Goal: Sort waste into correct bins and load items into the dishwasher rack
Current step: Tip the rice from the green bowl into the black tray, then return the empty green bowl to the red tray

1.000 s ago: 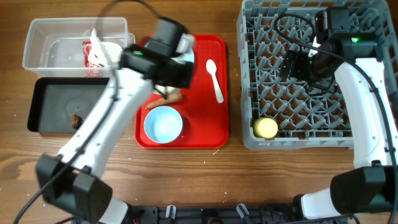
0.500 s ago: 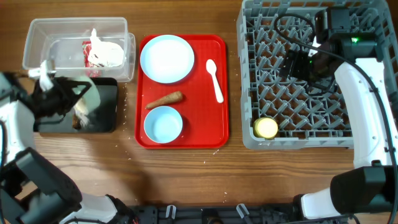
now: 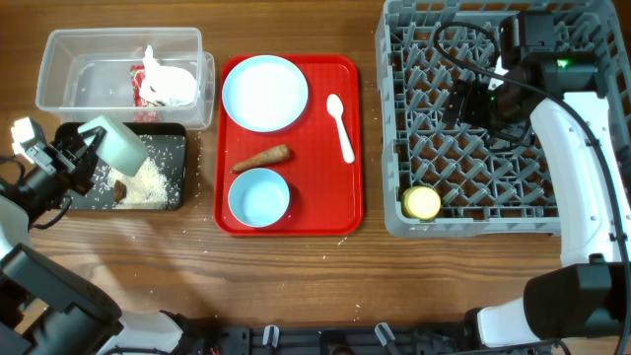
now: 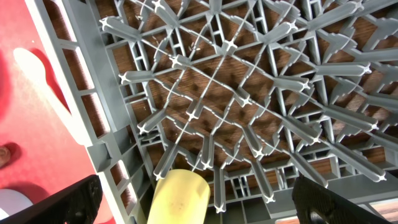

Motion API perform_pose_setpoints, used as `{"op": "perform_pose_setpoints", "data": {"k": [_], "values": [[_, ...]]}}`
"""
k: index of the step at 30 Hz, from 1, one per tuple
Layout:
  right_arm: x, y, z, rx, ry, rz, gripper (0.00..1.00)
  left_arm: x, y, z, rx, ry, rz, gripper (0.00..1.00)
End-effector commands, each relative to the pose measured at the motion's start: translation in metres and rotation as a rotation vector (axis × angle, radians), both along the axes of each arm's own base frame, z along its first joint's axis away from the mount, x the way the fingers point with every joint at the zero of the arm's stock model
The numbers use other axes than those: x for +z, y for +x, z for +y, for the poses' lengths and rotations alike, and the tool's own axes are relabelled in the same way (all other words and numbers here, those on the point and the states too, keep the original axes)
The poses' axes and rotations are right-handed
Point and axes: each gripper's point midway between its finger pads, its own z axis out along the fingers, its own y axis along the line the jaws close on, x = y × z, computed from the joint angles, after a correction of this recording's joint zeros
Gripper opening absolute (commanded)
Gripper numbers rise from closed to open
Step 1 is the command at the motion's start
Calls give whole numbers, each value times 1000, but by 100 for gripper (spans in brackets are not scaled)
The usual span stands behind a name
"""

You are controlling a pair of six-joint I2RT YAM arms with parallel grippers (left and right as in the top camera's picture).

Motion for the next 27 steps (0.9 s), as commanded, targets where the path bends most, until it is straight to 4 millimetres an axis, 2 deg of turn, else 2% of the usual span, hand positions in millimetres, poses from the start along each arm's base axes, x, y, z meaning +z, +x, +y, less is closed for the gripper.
{"op": "perform_pose_setpoints", "data": {"k": [1, 3, 8, 10, 13, 16, 18, 20, 22, 24, 25, 27], "values": [[-1, -3, 0, 19, -4, 5, 100, 6, -2, 0, -1, -156, 93, 4], [-1, -2, 0, 19, -4, 0, 99, 5, -2, 0, 0, -214, 145, 4], [-1, -1, 0, 18, -4, -2, 99, 8, 6, 6, -4, -61, 24, 4], [-1, -1, 0, 19, -4, -2, 100, 12, 8, -4, -38, -33, -14, 4], [-1, -1, 0, 19, -4, -3, 100, 28, 16, -31, -118, 93, -136, 4], [-1, -1, 0, 42, -10, -3, 99, 31, 28, -50, -138, 193, -125, 4], [-1, -1, 0, 44, -11, -4, 100, 32, 36, -81, -162, 306, -111, 4], [0, 1, 0, 43, -11, -10, 100, 30, 45, -127, -192, 475, -94, 4], [0, 1, 0, 43, -11, -10, 100, 19, 49, -183, -264, 631, -100, 4], [0, 1, 0, 43, -11, -10, 100, -18, 45, -245, -355, 890, -81, 4], [0, 1, 0, 44, -11, -12, 100, -31, 43, -258, -374, 970, -69, 4], [0, 3, 0, 44, -11, -18, 100, -71, 31, -301, -461, 1230, -84, 4]]}}
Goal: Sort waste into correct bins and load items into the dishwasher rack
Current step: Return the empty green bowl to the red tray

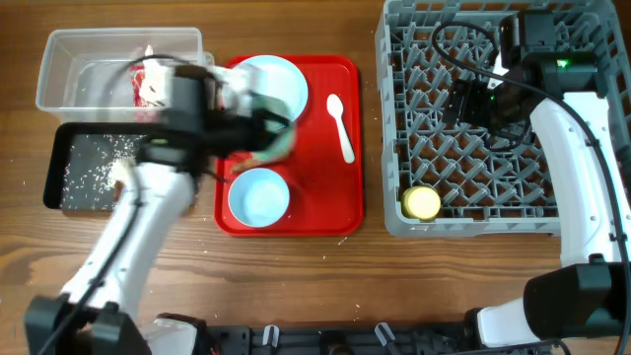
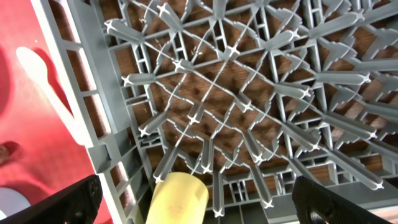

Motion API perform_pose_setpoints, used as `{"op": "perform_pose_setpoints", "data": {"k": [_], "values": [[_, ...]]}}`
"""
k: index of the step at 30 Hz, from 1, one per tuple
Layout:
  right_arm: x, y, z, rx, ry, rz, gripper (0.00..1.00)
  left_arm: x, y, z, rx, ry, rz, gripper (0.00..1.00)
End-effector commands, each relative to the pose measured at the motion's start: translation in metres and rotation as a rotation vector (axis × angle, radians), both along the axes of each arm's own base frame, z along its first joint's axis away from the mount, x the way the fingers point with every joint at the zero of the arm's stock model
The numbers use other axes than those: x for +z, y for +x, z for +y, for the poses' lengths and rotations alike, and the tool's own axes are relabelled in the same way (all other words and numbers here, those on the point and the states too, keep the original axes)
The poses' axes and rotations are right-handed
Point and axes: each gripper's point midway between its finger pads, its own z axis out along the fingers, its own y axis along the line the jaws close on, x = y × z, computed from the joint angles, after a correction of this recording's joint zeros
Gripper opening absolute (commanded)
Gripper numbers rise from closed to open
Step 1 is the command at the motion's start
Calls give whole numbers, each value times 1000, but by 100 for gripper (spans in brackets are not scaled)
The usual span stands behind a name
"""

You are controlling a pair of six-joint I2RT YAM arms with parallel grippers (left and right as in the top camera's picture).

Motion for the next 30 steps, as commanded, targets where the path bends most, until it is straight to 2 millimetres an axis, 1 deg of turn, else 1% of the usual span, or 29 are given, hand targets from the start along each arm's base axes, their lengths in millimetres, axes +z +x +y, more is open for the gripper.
{"op": "perform_pose_setpoints", "data": {"k": [1, 2, 3, 4, 6, 7, 8, 10, 11, 13, 14, 16, 17, 18, 19, 21, 22, 23, 24, 25, 27, 28, 30], "values": [[0, 1, 0, 18, -4, -9, 100, -66, -2, -32, -60, 444, -117, 4], [0, 2, 0, 18, -1, -13, 100, -82, -11, -51, -127, 494, -130, 4], [0, 2, 0, 18, 0, -14, 100, -94, -15, -61, -148, 532, -134, 4], [0, 2, 0, 16, 1, -14, 100, -113, -20, -74, -178, 583, -140, 4], [0, 2, 0, 17, 0, -13, 100, -135, -28, -89, -243, 616, -143, 4], [0, 2, 0, 17, 0, -13, 99, -150, -35, -97, -286, 635, -139, 4], [-1, 2, 0, 16, 0, -12, 100, -154, -37, -99, -302, 646, -142, 4], [-1, 2, 0, 17, 0, -12, 99, -149, -34, -98, -289, 644, -155, 21], [-1, 2, 0, 16, 0, -12, 100, -141, -31, -96, -276, 638, -167, 34], [-1, 2, 0, 17, 0, -12, 99, -109, -23, -94, -243, 612, -206, 51], [-1, 3, 0, 17, 0, -13, 99, -90, -19, -92, -223, 593, -232, 57], [-1, 3, 0, 17, 0, -16, 99, -50, -11, -81, -170, 555, -286, 70], [-1, 4, 0, 17, 0, -18, 100, -31, -5, -68, -139, 545, -320, 71], [0, 4, 0, 17, 0, -19, 100, -25, 1, -58, -127, 554, -338, 72], [0, 5, 0, 17, 0, -21, 99, -25, 6, -51, -131, 574, -352, 74], [0, 5, 1, 16, 1, -23, 100, -44, 16, -30, -201, 673, -363, 76], [0, 5, 1, 16, 1, -23, 100, -58, 19, -20, -250, 728, -352, 77], [0, 5, 1, 16, 1, -23, 99, -85, 25, -2, -297, 791, -304, 77], [0, 5, 0, 17, 0, -23, 100, -103, 28, 12, -302, 816, -254, 77], [0, 5, 0, 17, 0, -22, 100, -116, 32, 26, -286, 828, -205, 72], [0, 5, 0, 18, 0, -23, 100, -124, 36, 41, -260, 836, -168, 69], [0, 5, 0, 18, 0, -25, 99, -123, 40, 47, -242, 833, -168, 69], [0, 7, 1, 18, 0, -30, 99, -124, 40, 51, -235, 833, -160, 70]]}}
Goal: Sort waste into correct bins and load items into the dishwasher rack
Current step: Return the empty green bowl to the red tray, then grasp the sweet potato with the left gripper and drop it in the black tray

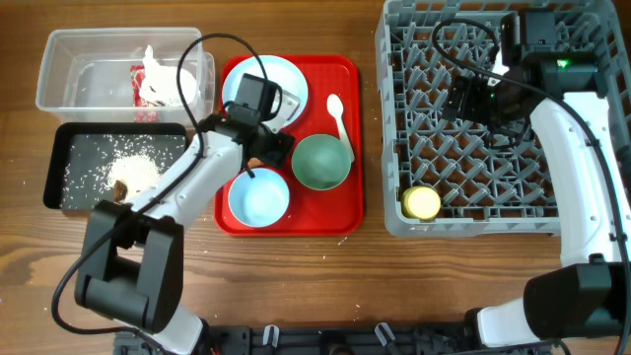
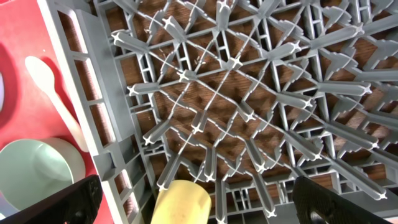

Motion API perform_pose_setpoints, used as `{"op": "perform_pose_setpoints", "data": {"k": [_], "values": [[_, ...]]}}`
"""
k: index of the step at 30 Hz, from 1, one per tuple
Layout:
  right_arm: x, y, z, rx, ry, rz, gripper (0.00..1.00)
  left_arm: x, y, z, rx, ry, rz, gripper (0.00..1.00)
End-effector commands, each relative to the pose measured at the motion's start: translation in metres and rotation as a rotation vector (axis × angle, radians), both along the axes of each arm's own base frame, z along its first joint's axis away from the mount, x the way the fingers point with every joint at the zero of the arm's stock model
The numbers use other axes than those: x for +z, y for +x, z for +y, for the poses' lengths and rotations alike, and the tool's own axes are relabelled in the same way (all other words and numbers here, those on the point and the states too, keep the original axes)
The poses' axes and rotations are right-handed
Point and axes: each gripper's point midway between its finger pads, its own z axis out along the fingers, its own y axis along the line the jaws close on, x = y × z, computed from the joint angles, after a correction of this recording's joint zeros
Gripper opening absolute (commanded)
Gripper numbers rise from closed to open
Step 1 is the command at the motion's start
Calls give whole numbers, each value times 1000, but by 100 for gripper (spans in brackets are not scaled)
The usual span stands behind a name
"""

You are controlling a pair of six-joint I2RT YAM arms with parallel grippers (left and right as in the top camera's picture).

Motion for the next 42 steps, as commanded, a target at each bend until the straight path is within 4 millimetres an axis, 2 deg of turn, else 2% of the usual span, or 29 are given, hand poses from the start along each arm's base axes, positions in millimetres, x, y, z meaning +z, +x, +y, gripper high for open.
{"op": "perform_pose_setpoints", "data": {"k": [1, 4, 8, 10, 11, 13, 15, 16, 18, 20, 21, 22, 23, 24, 25, 26, 29, 31, 32, 34, 35, 36, 37, 39, 42], "values": [[-2, 0, 0, 16, -3, -2, 100, 0, 0, 7, -9, 12, 4, 70], [-1, 1, 0, 16, -3, -5, 100, -18, -12, 15, -14, 43, 82, 70], [-1, 1, 0, 17, -4, -6, 100, -54, -30, 15, -90, 63, 212, 61], [-1, 1, 0, 17, -4, -7, 99, -60, -33, 12, -97, 47, 234, 58], [-1, 1, 0, 17, -4, -7, 99, -65, -35, 12, -96, 48, 247, 52], [-1, 1, 0, 17, -4, -7, 100, -65, -32, 12, -95, 45, 236, 24], [-1, 2, 0, 17, -4, -8, 100, -64, -28, 11, -95, 42, 223, 4], [-1, 2, 0, 17, -4, -8, 100, -62, -26, 10, -94, 39, 215, 4], [-1, 2, 0, 17, -4, -12, 99, -45, -11, 5, -22, -2, 177, 4], [-1, 3, 0, 17, -3, -13, 99, -8, 6, 0, 51, -55, 117, 4], [0, 4, 0, 17, -3, -17, 100, 25, 15, -3, 81, -88, 68, 4], [0, 4, 0, 16, -3, -20, 100, 44, 19, -2, 101, -98, 38, 4], [0, 4, 0, 15, -2, -21, 99, 74, 22, 9, 161, -84, -18, 4], [0, 4, 2, 19, 11, -20, 100, 89, 23, 21, 230, -83, -47, 4], [1, 6, 11, 35, 60, -28, 99, 106, 21, 42, 351, -99, -77, 4], [2, 8, 20, 51, 107, -38, 99, 114, 15, 64, 470, -122, -68, 4], [3, 15, 43, 102, 193, -59, 99, 102, -8, 133, 833, -165, 41, 4], [-7, 18, 66, 153, 195, -37, 99, 80, -35, 211, 1323, -263, 100, 4], [-13, 17, 75, 175, 194, -19, 99, 73, -46, 231, 1483, -298, 114, 4], [-23, 18, 86, 202, 194, 7, 99, 60, -63, 255, 1693, -346, 124, 4], [-28, 20, 91, 210, 194, 15, 99, 51, -69, 263, 1801, -380, 121, 4], [-33, 21, 97, 201, 201, 26, 99, 35, -74, 269, 1945, -441, 104, 9], [-35, 22, 101, 209, 205, 28, 99, 24, -71, 271, 2000, -487, 74, 9], [-35, 23, 111, 235, 205, 16, 99, 1, -62, 274, 2004, -542, 16, 4], [-33, 24, 129, 286, 210, -7, 99, -21, -52, 280, 1998, -557, -24, 6]]}}
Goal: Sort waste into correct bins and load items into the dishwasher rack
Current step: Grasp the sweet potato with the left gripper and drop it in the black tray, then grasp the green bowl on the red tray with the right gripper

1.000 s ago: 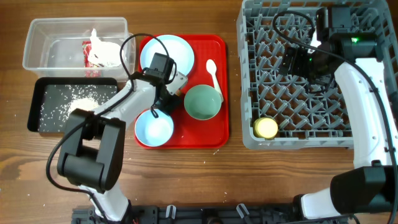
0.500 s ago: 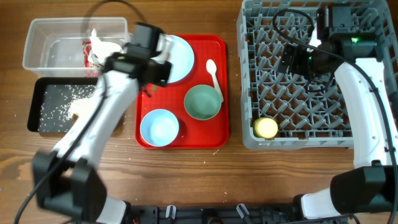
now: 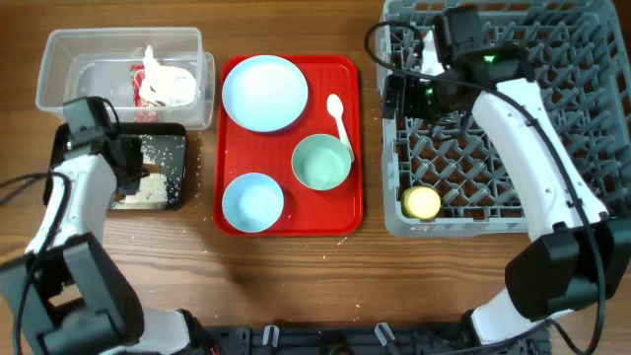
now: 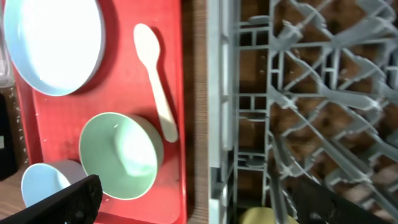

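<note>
On the red tray sit a pale blue plate, a white spoon, a green bowl and a small blue bowl. The grey dishwasher rack holds a yellow cup in its front left corner. My right gripper hangs open over the rack's left edge, with the spoon and green bowl to its left. My left gripper is down over the black tray of rice. Its jaws are hidden. No carrot shows on the red tray.
A clear plastic bin with red and white wrapper waste stands behind the black tray. Rice grains lie scattered on the wood around the black tray. The rack's upright tines fill its floor.
My left arm has gone from the red tray to the black tray, and the carrot is gone from the red tray. My right gripper has moved from mid-rack to the rack's left edge.
First my left gripper held the green bowl tipped over the black tray. Then it was over the red tray with the bowl. Then the bowl stood beside the spoon and the gripper was at the carrot. Now it is over the black tray.
</note>
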Motion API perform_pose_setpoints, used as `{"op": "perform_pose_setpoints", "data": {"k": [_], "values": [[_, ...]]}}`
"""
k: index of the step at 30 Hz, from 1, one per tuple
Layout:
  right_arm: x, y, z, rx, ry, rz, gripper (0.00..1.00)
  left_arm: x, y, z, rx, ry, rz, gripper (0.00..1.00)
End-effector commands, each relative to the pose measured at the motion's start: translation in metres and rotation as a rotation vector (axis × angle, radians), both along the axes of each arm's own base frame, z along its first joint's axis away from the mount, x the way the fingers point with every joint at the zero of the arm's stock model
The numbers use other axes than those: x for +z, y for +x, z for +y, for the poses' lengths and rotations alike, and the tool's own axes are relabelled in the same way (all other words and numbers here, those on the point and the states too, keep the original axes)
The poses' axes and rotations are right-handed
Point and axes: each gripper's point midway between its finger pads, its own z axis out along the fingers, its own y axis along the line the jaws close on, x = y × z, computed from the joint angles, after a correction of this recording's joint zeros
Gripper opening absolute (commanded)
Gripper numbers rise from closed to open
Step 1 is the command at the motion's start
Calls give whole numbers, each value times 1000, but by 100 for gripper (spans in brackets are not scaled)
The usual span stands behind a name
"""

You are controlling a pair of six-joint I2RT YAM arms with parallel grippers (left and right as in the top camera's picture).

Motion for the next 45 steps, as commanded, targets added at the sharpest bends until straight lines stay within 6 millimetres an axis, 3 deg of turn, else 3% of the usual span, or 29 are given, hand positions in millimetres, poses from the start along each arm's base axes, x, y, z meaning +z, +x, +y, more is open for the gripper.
{"op": "perform_pose_setpoints", "data": {"k": [1, 3, 6, 8, 10, 12, 14, 15, 16, 17, 18, 19, 22, 26, 27, 28, 30, 32, 34, 36, 37, 40, 42, 45], "values": [[-7, -3, 28, 66, 17, 0, 99, -26, 2, 6, 66, -3, 7, 9], [-4, -6, 51, 123, 24, -30, 99, -42, 0, 6, 67, -12, 46, 23], [-3, -12, 79, 191, 33, -53, 99, -47, -3, 5, 56, -16, 68, 56], [-8, -17, 91, 222, 30, -43, 99, -39, 4, 3, -11, -10, 50, 77], [-20, -22, 102, 248, 21, -16, 99, -15, 17, -4, -124, -16, -3, 98], [-39, -25, 111, 271, 2, 23, 98, 20, 27, -14, -252, -17, -69, 100], [-67, -31, 118, 291, -31, 88, 95, 77, 40, -43, -559, 17, -238, 99], [-80, -31, 116, 290, -63, 111, 94, 96, 40, -51, -631, 45, -289, 99], [-91, -33, 113, 288, -95, 135, 92, 113, 39, -59, -717, 81, -335, 96], [-115, -36, 106, 288, -142, 190, 87, 142, 36, -78, -909, 175, -412, 88], [-123, -36, 102, 303, -173, 202, 82, 152, 32, -86, -972, 221, -428, 86], [-129, -35, 100, 321, -195, 202, 72, 158, 31, -97, -1012, 238, -441, 99], [-134, -25, 96, 367, -240, 145, 50, 155, 32, -99, -1019, 230, -435, 100], [-151, -31, 94, 418, -243, 140, 29, 155, 32, -99, -1019, 230, -435, 100], [-151, -31, 94, 418, -244, 140, 20, 155, 32, -99, -1019, 230, -435, 100], [-150, -30, 94, 417, -242, 134, 5, 155, 32, -99, -1019, 230, -435, 100], [-148, -26, 94, 413, -250, 122, 4, 155, 32, -99, -1019, 230, -436, 100], [-116, -15, 94, 394, -243, 76, 4, 155, 32, -99, -1019, 230, -435, 100], [-42, 17, 69, 278, -308, -97, 4, 155, 32, -99, -1019, 230, -435, 100], [30, 44, 25, 104, -433, -304, 4, 155, 32, -99, -1019, 230, -435, 100], [72, 56, -14, -108, -556, -437, 4, 155, 32, -99, -1019, 230, -435, 100], [145, 59, -76, -426, -865, -657, 4, 155, 32, -99, -1019, 230, -436, 100], [152, 72, -83, -459, -925, -701, 4, 155, 32, -99, -1019, 230, -435, 100], [141, 112, -93, -390, -1042, -710, 4, 155, 32, -99, -1019, 230, -435, 100]]}}
